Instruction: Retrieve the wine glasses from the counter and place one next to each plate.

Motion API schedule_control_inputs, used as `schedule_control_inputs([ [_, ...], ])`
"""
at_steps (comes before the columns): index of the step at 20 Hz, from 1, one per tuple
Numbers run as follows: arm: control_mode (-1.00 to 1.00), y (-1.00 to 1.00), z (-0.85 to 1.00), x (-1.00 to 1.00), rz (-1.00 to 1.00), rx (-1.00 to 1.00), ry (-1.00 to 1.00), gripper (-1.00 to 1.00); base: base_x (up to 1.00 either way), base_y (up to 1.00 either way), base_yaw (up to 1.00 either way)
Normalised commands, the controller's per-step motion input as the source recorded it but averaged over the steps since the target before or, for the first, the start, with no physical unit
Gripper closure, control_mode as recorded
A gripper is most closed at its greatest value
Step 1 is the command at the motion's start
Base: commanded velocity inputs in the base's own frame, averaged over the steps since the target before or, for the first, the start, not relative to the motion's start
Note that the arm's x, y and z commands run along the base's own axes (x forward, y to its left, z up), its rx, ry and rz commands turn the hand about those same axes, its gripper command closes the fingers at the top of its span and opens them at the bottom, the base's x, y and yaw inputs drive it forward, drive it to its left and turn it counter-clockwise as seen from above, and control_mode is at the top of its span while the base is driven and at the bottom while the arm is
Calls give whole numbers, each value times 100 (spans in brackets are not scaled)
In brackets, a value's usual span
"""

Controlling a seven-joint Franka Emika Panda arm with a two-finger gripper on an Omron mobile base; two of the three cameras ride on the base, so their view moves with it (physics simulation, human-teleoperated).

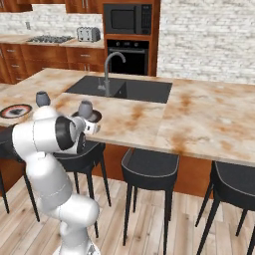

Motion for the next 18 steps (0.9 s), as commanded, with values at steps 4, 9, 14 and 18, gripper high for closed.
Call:
schedule_control_inputs([
  [4, -100, -44, -31, 41, 0, 0, 0, 100, 0, 0, 0],
  [9, -100, -26, -30, 40, 0, 0, 0, 100, 0, 0, 0],
  [14, -100, -3, -27, 54, 0, -3, 0, 100, 0, 0, 0],
  [18, -100, 0, -24, 60, 0, -2, 0, 100, 0, 0, 0],
])
